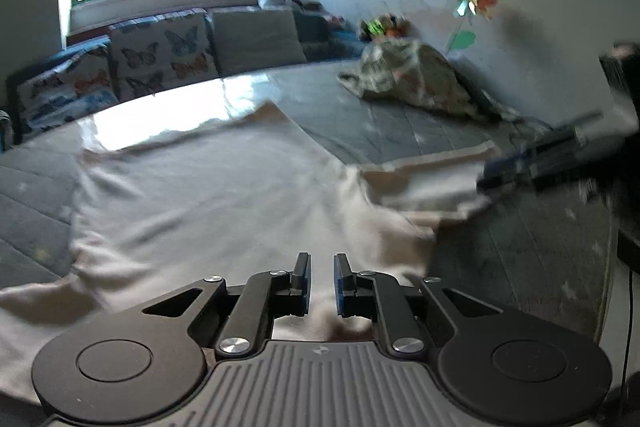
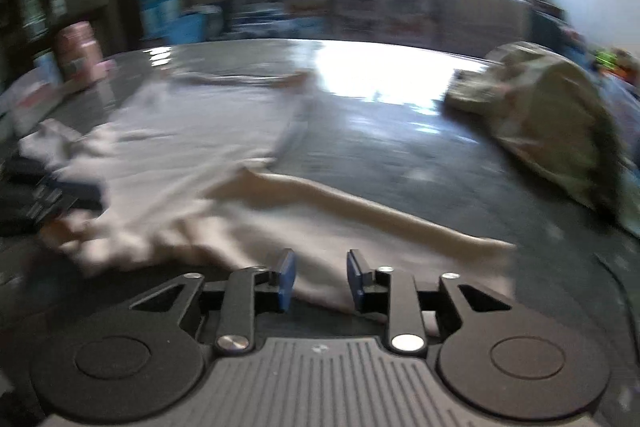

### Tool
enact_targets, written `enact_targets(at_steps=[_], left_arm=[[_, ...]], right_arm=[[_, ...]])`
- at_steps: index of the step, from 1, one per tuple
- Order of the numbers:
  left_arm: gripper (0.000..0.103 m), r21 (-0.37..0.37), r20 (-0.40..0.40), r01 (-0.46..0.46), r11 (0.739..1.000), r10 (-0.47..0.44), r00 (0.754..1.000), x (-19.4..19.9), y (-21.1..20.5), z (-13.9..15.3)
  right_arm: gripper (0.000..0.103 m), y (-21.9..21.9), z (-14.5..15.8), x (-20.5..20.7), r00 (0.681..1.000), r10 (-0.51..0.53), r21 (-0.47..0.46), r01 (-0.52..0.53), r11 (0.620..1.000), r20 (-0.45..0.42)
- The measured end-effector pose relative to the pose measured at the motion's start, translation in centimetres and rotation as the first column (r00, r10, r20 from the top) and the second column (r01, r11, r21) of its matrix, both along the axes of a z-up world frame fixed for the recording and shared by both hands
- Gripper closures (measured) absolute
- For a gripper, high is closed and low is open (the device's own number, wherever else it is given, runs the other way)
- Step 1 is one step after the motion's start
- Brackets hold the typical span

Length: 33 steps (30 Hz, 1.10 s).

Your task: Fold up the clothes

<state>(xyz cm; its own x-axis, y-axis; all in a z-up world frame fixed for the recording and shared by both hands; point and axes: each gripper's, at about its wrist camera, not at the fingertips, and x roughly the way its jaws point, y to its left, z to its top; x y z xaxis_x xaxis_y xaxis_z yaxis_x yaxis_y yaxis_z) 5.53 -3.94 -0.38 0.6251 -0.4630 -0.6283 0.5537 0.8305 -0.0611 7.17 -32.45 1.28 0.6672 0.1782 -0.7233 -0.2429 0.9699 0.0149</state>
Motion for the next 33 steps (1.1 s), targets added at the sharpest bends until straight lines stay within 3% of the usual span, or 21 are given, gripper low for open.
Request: enact_targets(at_steps=[3,5,12,22,26,33], left_arm=[[0.086,0.031,0.001,0.023,0.999,-0.023,1.0,-1.1,-0.5,-0.8],[0.081,0.039,0.007,0.03,0.999,-0.03,1.0,-1.5,-0.7,-0.9],[0.079,0.028,0.05,0.018,0.999,-0.019,0.999,-1.0,-1.2,0.7],[0.077,0.049,0.021,0.05,0.998,-0.051,0.998,-0.2,-3.6,-0.5],[0.076,0.053,0.014,0.049,0.997,-0.05,0.999,-0.1,-3.8,-0.8],[0.076,0.053,0.001,0.077,0.996,-0.077,0.997,-0.4,-4.4,-1.1]], right_arm=[[0.072,-2.6,-0.2,0.1,0.996,-0.09,-0.013,0.09,0.996,0.019],[0.064,-4.1,-0.3,0.1,0.99,-0.136,-0.009,0.136,0.991,0.028],[0.063,-8.7,-0.6,0.2,0.959,-0.28,0.026,0.279,0.96,0.035],[0.064,-9.3,-2.5,0.1,0.961,-0.275,0.066,0.277,0.959,-0.034],[0.095,-8.6,-2.4,0.5,0.964,-0.266,0.026,0.267,0.963,-0.016],[0.097,-7.2,-0.7,2.1,0.974,-0.202,-0.157,0.217,0.964,0.107]])
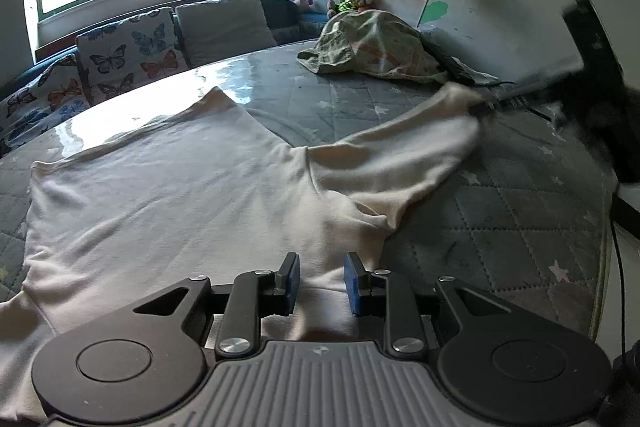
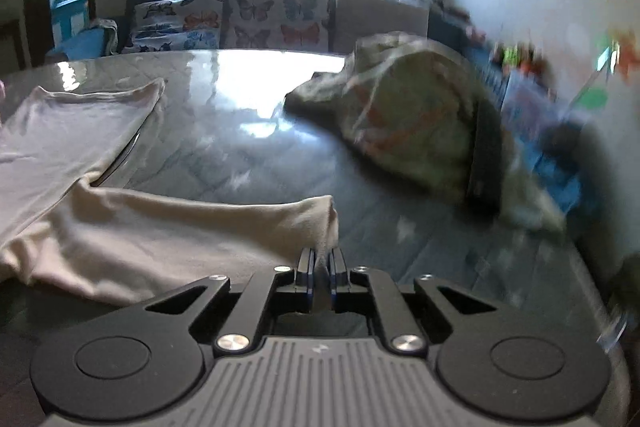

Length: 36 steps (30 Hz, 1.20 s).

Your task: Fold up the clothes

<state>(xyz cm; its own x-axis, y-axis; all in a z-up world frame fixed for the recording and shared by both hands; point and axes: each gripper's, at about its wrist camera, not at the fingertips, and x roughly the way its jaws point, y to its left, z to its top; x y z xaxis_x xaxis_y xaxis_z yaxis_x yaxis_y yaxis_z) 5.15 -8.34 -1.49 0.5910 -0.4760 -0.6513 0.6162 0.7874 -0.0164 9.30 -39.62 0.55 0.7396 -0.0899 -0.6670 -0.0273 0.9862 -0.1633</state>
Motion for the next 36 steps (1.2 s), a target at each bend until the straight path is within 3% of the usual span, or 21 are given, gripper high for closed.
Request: enact_targets(at_steps=[4,8,13,16,19,24,29,36], left_arm=[[0.074,-0.006,-0.004,0.017,1.0,-0.017,1.0,-0.2,-0.4,-0.2],[0.068,-0.005,0.003,0.034,0.999,-0.034,0.999,-0.4,-0.6,-0.3],[0.068,-0.003,0.001,0.038,0.999,-0.038,0.999,-0.5,-0.6,-0.2],[0.068,-0.011,0.011,0.035,0.999,-0.035,0.999,-0.4,-0.5,0.4],[0.068,-0.029,0.036,0.032,0.999,-0.031,0.999,-0.2,-0.6,1.2],[0.069,-0.038,0.029,0.039,0.999,-0.037,0.999,0.4,-1.5,1.1],[0.069,-0.038,0.011,0.059,0.998,-0.058,0.998,0.2,-2.2,0.6],[0.067,-0.029,-0.009,0.087,0.996,-0.088,0.996,-0.1,-2.8,-0.1]], right_arm=[[0.097,0.6,1.0,1.6,0.999,0.018,-0.098,-0.015,0.995,0.03],[0.096,0.4,-0.1,3.2,1.0,0.014,-0.121,-0.013,0.993,0.011],[0.091,0.1,-2.1,4.2,0.999,0.014,-0.091,-0.017,0.996,-0.035],[0.085,-0.1,-1.4,3.8,1.0,0.015,-0.069,-0.016,0.997,-0.02],[0.085,-0.1,-0.2,3.3,1.0,0.02,-0.041,-0.02,0.999,0.009],[0.085,0.9,0.4,4.0,0.998,0.062,0.081,-0.063,0.995,0.018],[0.085,1.9,-1.1,6.1,0.998,0.066,0.105,-0.067,0.992,0.007],[0.083,0.3,-2.0,6.7,1.0,-0.003,0.131,0.004,0.991,-0.009]])
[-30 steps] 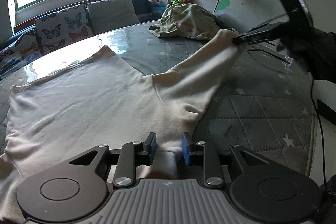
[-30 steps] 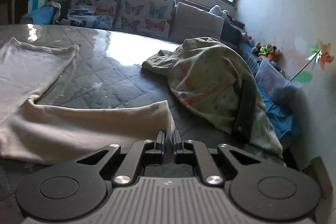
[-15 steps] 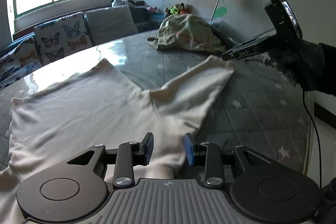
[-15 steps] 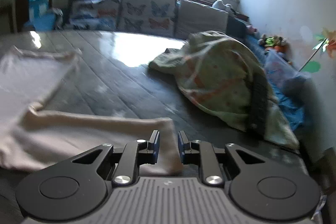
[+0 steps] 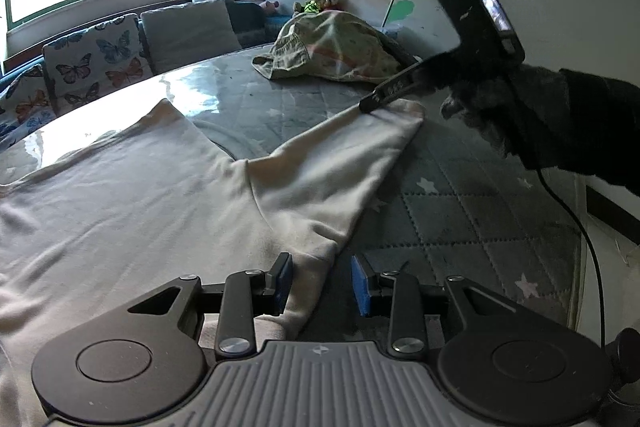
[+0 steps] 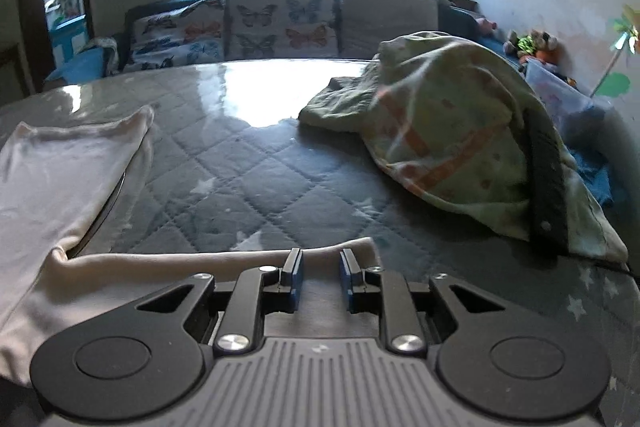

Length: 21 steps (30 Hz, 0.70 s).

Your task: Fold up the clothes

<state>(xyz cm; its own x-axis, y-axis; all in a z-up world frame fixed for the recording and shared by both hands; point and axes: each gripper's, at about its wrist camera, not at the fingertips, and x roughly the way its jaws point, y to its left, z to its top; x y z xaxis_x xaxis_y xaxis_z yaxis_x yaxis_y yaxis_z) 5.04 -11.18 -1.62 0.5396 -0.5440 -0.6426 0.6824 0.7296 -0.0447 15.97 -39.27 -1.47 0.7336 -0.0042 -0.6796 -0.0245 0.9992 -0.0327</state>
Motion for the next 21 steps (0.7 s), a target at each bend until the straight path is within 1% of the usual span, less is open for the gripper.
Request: enact_targets(at_steps=[1,2,4,6,8,9,11,12,13,14,15,17,21], left_arm=[[0.063,-0.001,-0.001,-0.002,1.0,0.002,1.0,0.0,0.0,0.0],[0.06,-0.001,-0.001,-0.004,1.0,0.004,1.0,0.0,0.0,0.0],[0.057,-0.002,0.0,-0.006,1.0,0.006,1.0,0.0,0.0,0.0],[0.053,-0.003,0.006,-0.006,1.0,0.006,1.0,-0.1,0.0,0.2],[0.045,-0.005,0.015,-0.011,1.0,0.011,1.0,-0.2,0.0,0.4],[0.043,-0.007,0.02,-0.017,1.0,0.017,1.0,-0.2,0.0,0.5],[0.029,-0.01,0.029,-0.028,1.0,0.028,0.999,-0.3,0.1,0.7],[0.024,-0.013,0.036,-0.035,0.999,0.035,0.999,-0.4,0.3,0.9],[0.016,-0.016,0.045,-0.042,0.999,0.043,0.998,-0.4,0.4,1.0],[0.01,-0.019,0.055,-0.049,0.999,0.05,0.997,-0.5,0.5,1.2],[0.008,-0.023,0.061,-0.055,0.998,0.056,0.997,-0.6,0.7,1.4],[0.001,-0.032,0.071,-0.065,0.997,0.067,0.995,-0.7,1.0,1.8],[0.0,-0.049,0.084,-0.088,0.995,0.092,0.992,-0.7,1.5,2.4]], right_arm=[[0.081,0.0,0.3,-0.5,1.0,0.007,0.003,-0.007,1.0,0.004],[0.075,-0.1,0.5,-1.0,1.0,0.014,0.006,-0.014,1.0,0.008],[0.067,0.3,1.0,-2.1,0.999,0.041,0.003,-0.041,0.999,0.016],[0.066,0.8,1.3,-3.3,0.997,0.074,-0.002,-0.074,0.997,0.022],[0.066,1.4,1.3,-4.4,0.995,0.1,0.013,-0.101,0.995,0.022],[0.066,1.6,1.2,-4.8,0.994,0.11,0.02,-0.11,0.994,0.021],[0.066,1.8,0.8,-5.3,0.993,0.118,0.016,-0.118,0.993,0.016],[0.066,1.8,0.6,-5.5,0.993,0.119,0.014,-0.119,0.993,0.011],[0.066,1.7,0.3,-5.5,0.994,0.112,0.015,-0.112,0.994,0.001],[0.066,1.5,0.1,-5.4,0.995,0.103,0.016,-0.103,0.995,-0.005],[0.066,1.0,-0.1,-5.4,0.996,0.086,0.019,-0.086,0.996,-0.007],[0.066,0.3,-0.2,-5.3,0.998,0.058,0.023,-0.057,0.998,-0.008],[0.066,-1.0,-0.1,-5.3,1.0,0.008,0.028,-0.008,1.0,-0.001]])
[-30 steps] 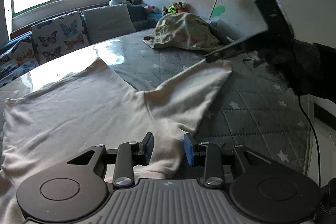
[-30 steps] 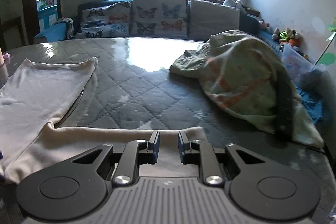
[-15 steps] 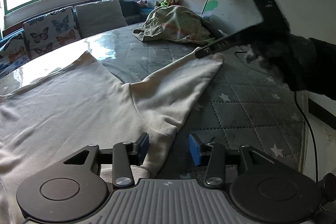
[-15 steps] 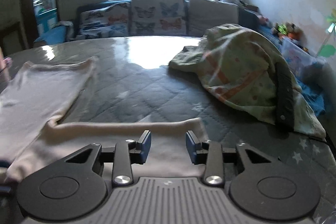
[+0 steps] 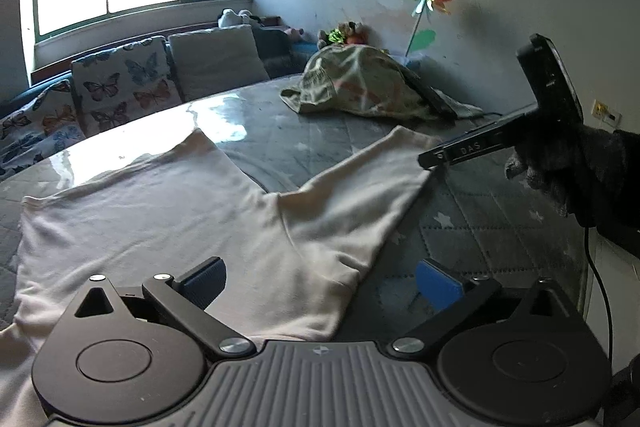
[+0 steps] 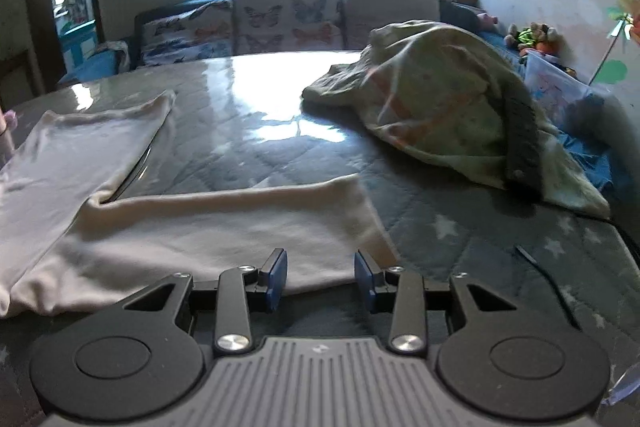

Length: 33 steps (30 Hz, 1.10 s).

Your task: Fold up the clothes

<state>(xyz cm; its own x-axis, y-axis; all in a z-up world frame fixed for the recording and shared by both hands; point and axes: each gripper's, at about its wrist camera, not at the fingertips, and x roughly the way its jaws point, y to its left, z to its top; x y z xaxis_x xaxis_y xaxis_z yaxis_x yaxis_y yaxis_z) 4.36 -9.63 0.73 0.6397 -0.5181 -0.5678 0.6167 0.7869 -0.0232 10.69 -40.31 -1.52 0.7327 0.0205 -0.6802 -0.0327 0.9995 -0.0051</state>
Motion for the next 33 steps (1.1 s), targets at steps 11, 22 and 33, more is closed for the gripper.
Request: enact_targets(at_steps=[11,22,33], left_arm=[[0.0,-0.017,0.033,-0.066,0.998,0.066,0.997,0.2,1.6,1.3],[0.0,0.071,0.031,-0.187,0.98,0.185,0.982,1.4,2.4,-0.2],[0.0,0.145,0.019,-0.185,0.972,0.184,0.983,2.9,0.6,-2.2]], right_arm=[[0.065,-1.9,-0.2,0.2,0.994,-0.112,0.029,0.112,0.993,0.01],[0.094,-2.5,-0.2,0.4,0.983,-0.174,0.153,0.165,0.974,0.052],[0.098,-2.2,3.1,-0.1,0.976,-0.169,0.141,0.149,0.979,0.138]])
